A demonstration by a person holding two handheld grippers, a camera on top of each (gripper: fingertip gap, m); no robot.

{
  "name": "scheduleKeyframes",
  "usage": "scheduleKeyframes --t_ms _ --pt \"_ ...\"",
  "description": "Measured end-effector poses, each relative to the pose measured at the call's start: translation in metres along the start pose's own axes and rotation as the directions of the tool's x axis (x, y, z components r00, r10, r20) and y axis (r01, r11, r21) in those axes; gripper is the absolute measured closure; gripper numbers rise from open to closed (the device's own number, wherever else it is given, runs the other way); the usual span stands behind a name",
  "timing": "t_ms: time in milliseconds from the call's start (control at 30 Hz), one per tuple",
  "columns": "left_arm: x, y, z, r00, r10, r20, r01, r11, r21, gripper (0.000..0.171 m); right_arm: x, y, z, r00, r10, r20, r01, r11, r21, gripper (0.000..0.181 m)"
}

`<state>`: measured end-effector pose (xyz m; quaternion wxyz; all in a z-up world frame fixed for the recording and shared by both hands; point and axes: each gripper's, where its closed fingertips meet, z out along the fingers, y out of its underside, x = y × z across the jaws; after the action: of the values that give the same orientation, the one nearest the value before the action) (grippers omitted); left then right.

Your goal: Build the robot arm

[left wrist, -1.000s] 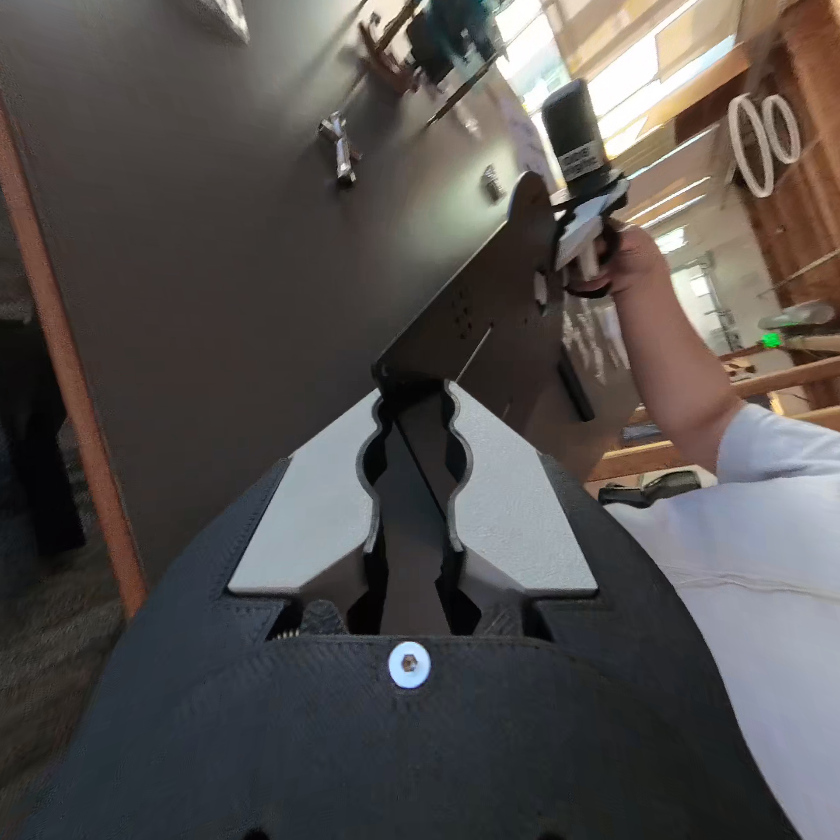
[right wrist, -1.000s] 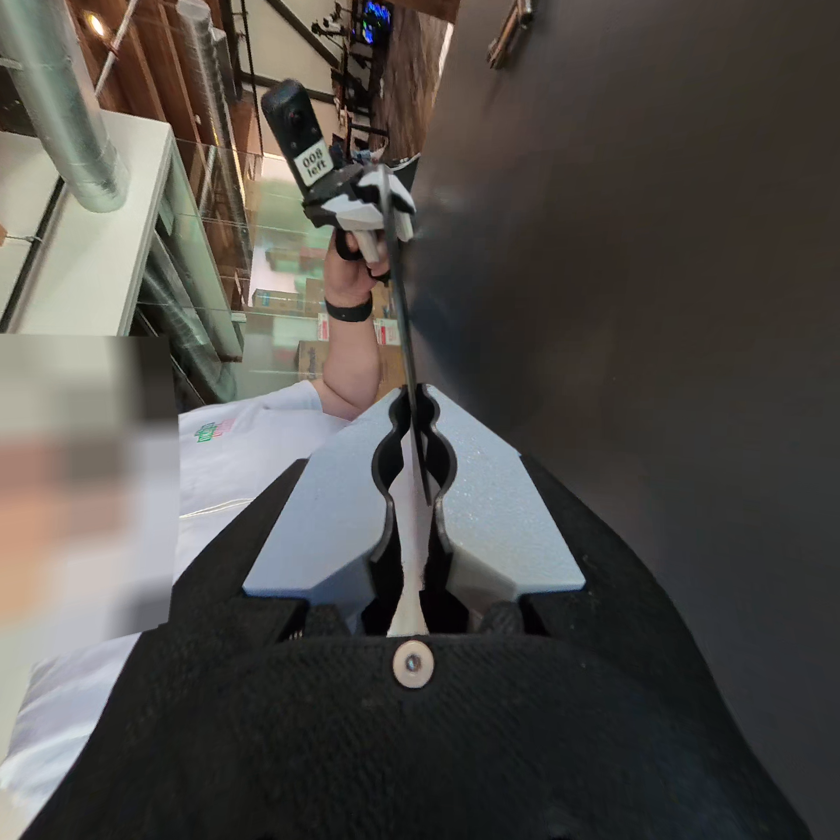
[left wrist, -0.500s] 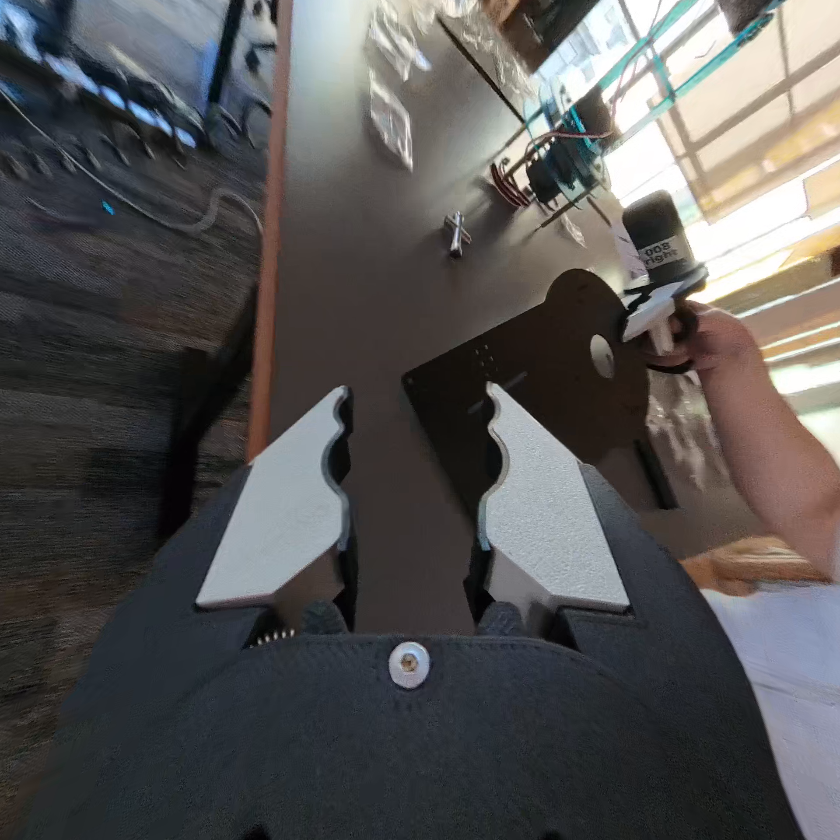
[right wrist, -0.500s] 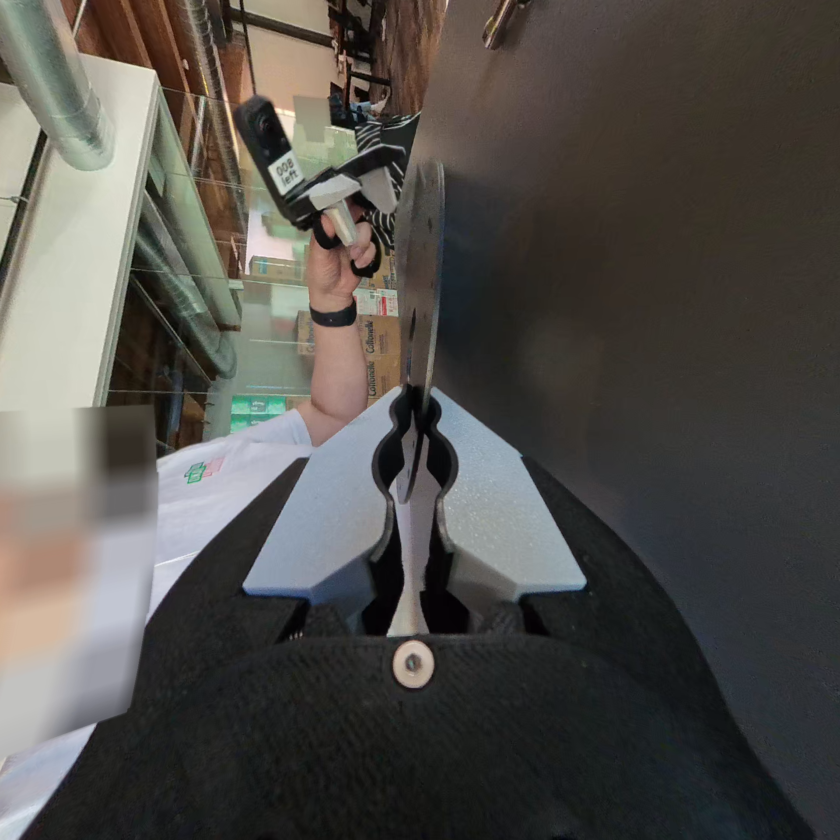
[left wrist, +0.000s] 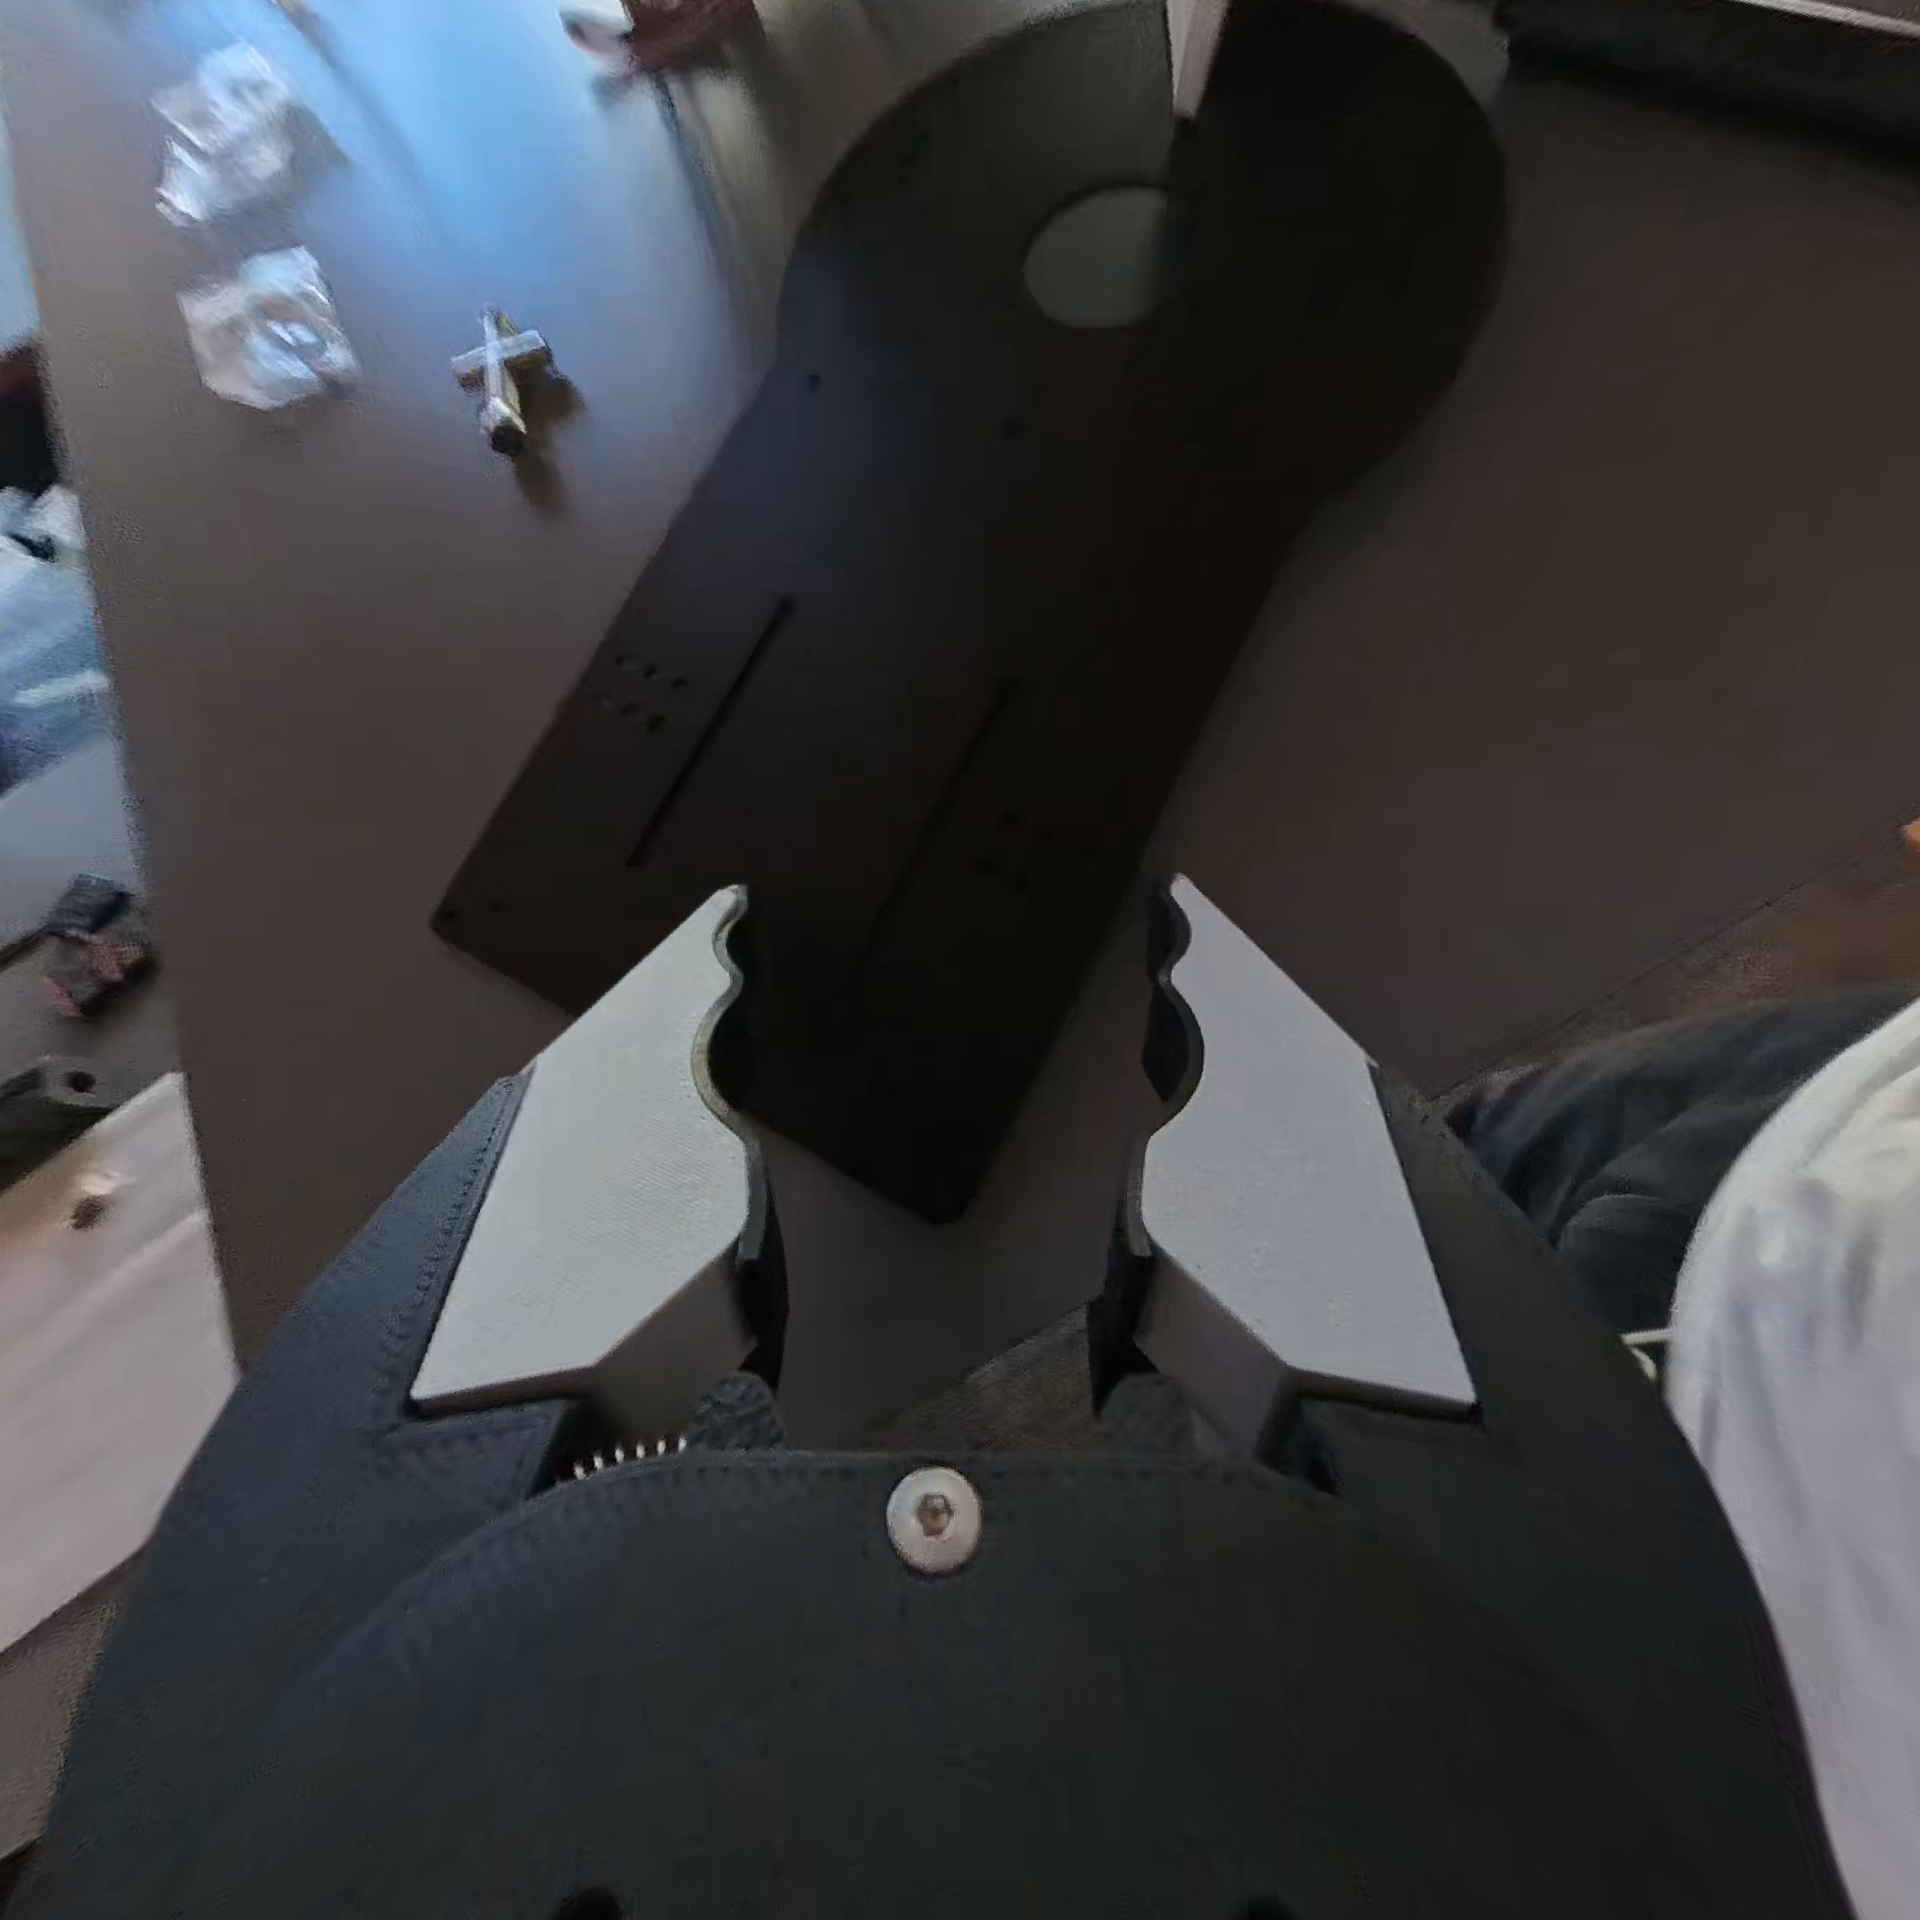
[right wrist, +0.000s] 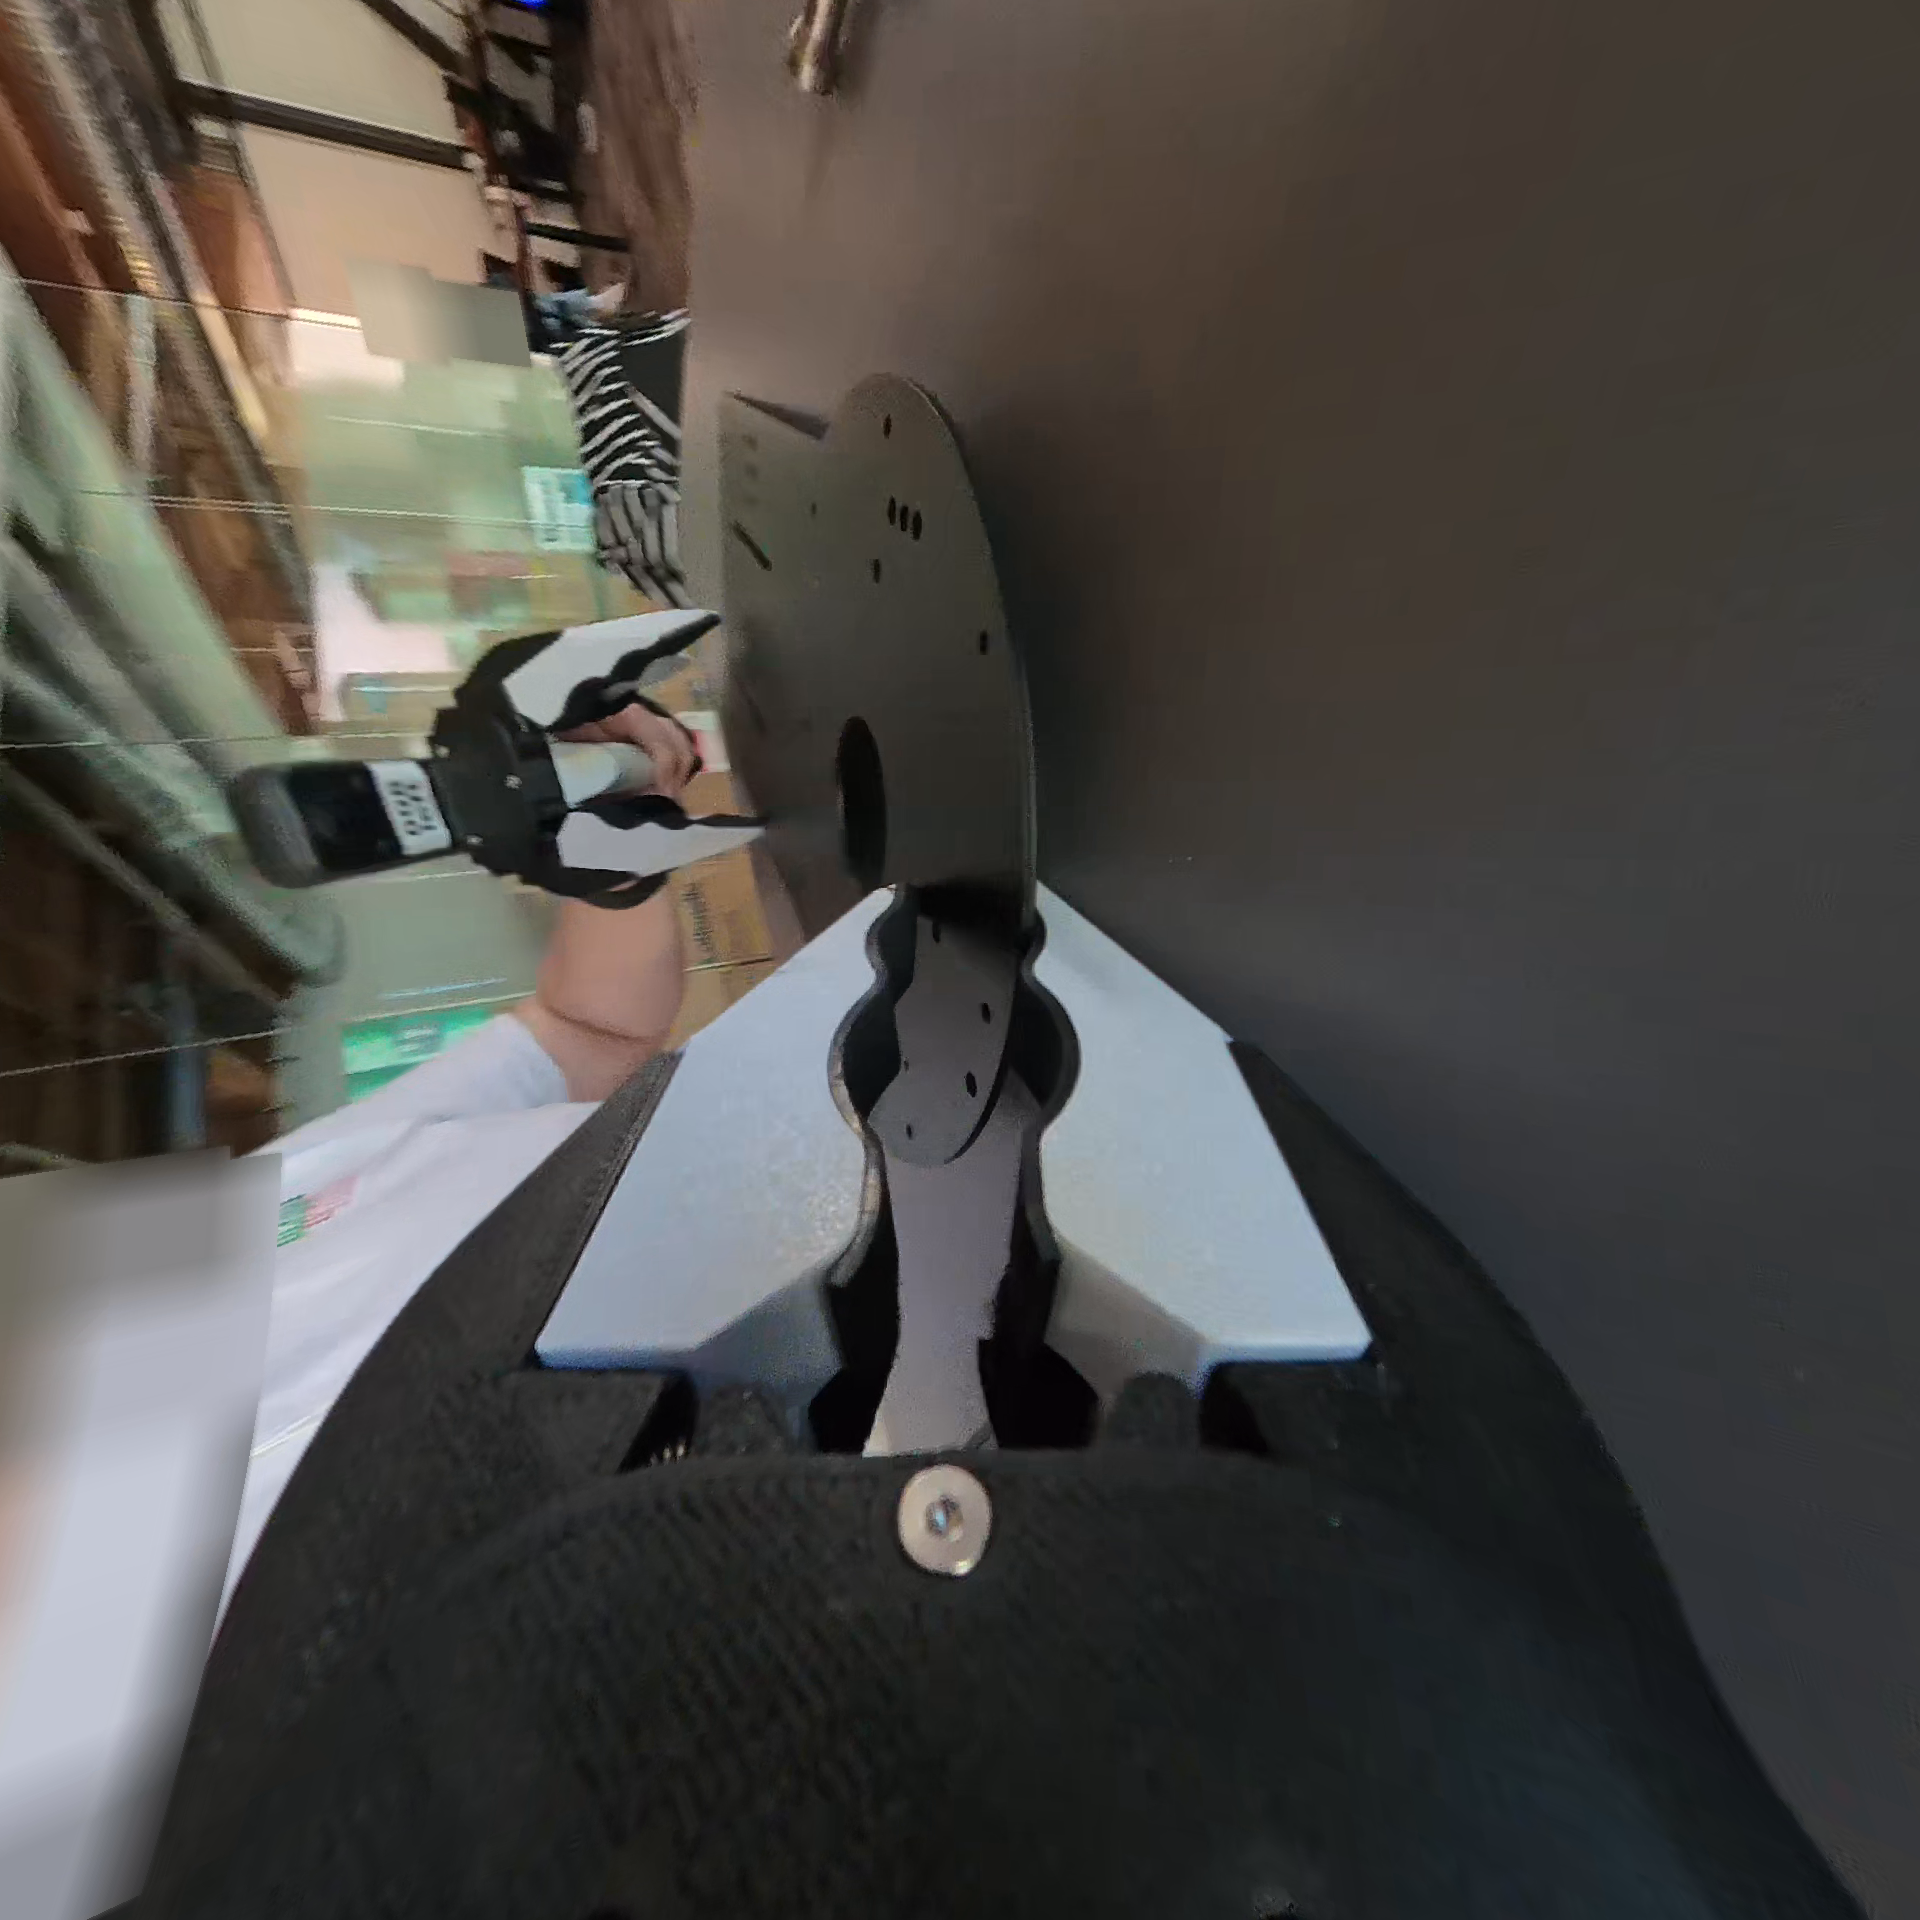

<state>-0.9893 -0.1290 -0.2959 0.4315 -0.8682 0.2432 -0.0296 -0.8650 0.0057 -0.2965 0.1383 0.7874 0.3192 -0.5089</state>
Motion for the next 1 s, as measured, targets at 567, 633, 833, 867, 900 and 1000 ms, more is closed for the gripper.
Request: scheduleKeyframes --t_ms 567,633,833,867,900,1000 --pt "-0.004 -0.005 0.009 0.99 -0.014 -0.141 0.022 0.998 0.053 0.094 0.002 -0.002 -0.009 0.932 -0.085 -0.353 0.075 0.996 -0.04 0.146" --pt "0.002 -0.021 0.016 0.977 -0.003 -0.213 0.018 0.997 0.069 0.078 0.002 -0.002 -0.009 0.932 -0.076 -0.354 0.073 0.997 -0.023 0.146" --pt "0.049 -0.085 0.052 0.926 0.288 -0.244 -0.27 0.957 0.105 0.093 0.004 -0.003 -0.009 0.939 -0.039 -0.341 0.044 0.999 0.007 0.148" --pt "0.062 -0.094 0.055 0.906 0.355 -0.229 -0.332 0.934 0.136 0.092 0.004 -0.004 -0.009 0.94 -0.039 -0.339 0.043 0.999 0.004 0.148" --pt "0.075 -0.1 0.059 0.882 0.414 -0.226 -0.388 0.909 0.153 0.092 0.003 -0.003 -0.009 0.94 -0.042 -0.337 0.043 0.999 -0.003 0.148" --pt "0.09 -0.1 0.078 0.822 0.52 -0.232 -0.509 0.853 0.111 0.086 0.003 -0.004 -0.009 0.941 -0.053 -0.333 0.05 0.999 -0.017 0.148"
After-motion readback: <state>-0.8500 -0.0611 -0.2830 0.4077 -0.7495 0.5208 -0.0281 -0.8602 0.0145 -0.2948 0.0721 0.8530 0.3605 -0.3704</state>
